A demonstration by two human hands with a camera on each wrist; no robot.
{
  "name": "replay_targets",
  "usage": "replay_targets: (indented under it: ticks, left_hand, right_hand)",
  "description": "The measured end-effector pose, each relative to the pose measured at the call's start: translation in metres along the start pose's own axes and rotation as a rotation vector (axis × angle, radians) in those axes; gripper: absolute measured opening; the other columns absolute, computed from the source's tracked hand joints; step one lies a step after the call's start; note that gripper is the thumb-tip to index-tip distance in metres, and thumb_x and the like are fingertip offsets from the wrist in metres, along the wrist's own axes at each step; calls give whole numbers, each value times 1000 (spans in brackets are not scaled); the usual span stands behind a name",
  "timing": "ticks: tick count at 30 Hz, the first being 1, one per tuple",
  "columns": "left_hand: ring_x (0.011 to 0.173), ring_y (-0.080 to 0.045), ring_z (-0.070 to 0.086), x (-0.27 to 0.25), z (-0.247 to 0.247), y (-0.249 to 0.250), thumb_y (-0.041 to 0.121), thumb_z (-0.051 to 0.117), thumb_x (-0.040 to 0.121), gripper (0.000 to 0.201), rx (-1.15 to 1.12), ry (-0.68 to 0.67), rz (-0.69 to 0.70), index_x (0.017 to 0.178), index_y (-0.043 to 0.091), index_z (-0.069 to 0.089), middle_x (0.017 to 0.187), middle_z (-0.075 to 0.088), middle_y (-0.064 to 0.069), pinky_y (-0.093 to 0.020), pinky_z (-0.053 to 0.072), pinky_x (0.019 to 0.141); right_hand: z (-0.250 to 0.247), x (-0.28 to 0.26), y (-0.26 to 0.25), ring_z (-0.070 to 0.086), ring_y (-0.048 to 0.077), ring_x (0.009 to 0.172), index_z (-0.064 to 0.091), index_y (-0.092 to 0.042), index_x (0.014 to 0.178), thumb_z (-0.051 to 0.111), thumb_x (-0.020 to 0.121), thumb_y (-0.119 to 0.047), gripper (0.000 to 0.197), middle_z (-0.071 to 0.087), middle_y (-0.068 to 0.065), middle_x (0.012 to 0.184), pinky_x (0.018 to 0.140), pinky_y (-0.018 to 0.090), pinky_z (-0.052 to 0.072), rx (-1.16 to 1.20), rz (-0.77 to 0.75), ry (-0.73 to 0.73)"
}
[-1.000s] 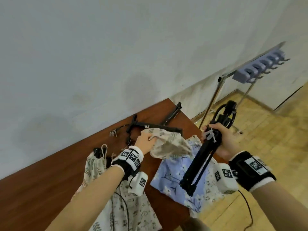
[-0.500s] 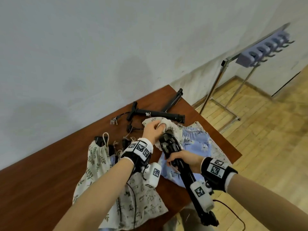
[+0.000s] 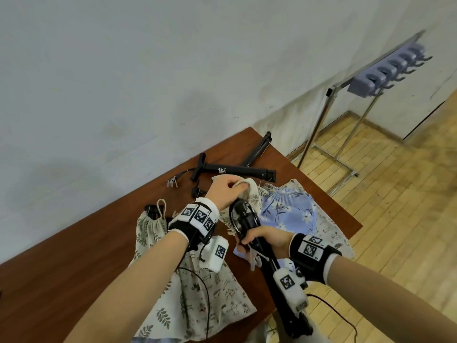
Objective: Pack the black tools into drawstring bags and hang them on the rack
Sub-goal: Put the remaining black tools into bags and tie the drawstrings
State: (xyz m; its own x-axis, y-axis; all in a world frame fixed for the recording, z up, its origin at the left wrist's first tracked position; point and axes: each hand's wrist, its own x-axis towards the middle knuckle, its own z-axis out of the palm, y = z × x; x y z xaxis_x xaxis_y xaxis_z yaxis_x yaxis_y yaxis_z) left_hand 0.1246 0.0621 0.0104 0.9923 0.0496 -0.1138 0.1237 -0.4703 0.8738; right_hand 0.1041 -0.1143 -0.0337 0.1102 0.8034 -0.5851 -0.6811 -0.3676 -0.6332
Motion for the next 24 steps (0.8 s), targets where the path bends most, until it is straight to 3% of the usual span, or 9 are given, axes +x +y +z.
replay_targets:
  ticks: [2,6,10,13,17,19,22,24]
  left_hand:
    - [69,-15,51,-1,-6,-1,19,60,89,30,36,30,-2,64,3,56,69,54,-8,-29,39,73]
    - [66,-19,44,-6,-13,7,20,59,90,36,71,30,56,64,-2,48,70,43,-4,-30,35,71]
    - [60,-10,40,-13,-4,20,23,61,89,44,273,-116,149,52,24,38,66,39,6,-22,32,62]
    - [62,-15,42,-17,-3,20,21,61,88,45,432,-196,224,53,19,33,66,40,2,-26,32,62]
    - [57,-16,35,-24,-12,17,17,64,86,46,305,-219,133,52,18,33,59,37,-4,-28,31,60]
    - [54,-16,31,-35,-13,24,15,66,86,48,211,-372,81,50,18,34,55,31,-2,-25,29,57]
    - [47,-10,25,-50,-20,26,0,63,81,43,181,-649,-21,49,15,38,53,29,-1,-19,25,50]
    - [49,-10,21,-54,-27,17,-9,57,74,45,171,-601,-71,50,17,30,56,25,-1,-19,23,51]
  right_hand:
    - [-4,-2,1,53,22,62,59,-7,87,65,83,-23,18,53,12,85,62,31,45,65,-18,83]
    - [-15,-5,-2,47,17,54,52,-11,85,58,93,-14,10,54,5,71,55,26,44,125,17,356]
    - [-9,-5,-12,45,17,52,51,-13,89,52,99,-17,11,58,6,69,57,28,41,151,49,363]
    - [-6,-6,-18,45,17,52,53,-11,94,46,101,-22,14,59,7,66,58,29,39,307,21,380]
    - [-12,-6,-23,50,16,46,59,-8,95,51,97,-21,16,58,8,74,50,27,45,502,-104,412]
    - [-10,-14,-31,54,17,47,61,-6,97,51,93,-17,14,62,8,72,49,27,49,574,-159,457]
    - [-6,-33,-47,59,22,52,56,-6,83,31,104,-9,33,62,14,56,36,22,47,599,-240,600]
    - [-12,-42,-52,55,19,50,50,-9,78,27,105,-8,36,53,14,61,33,17,41,505,-304,744]
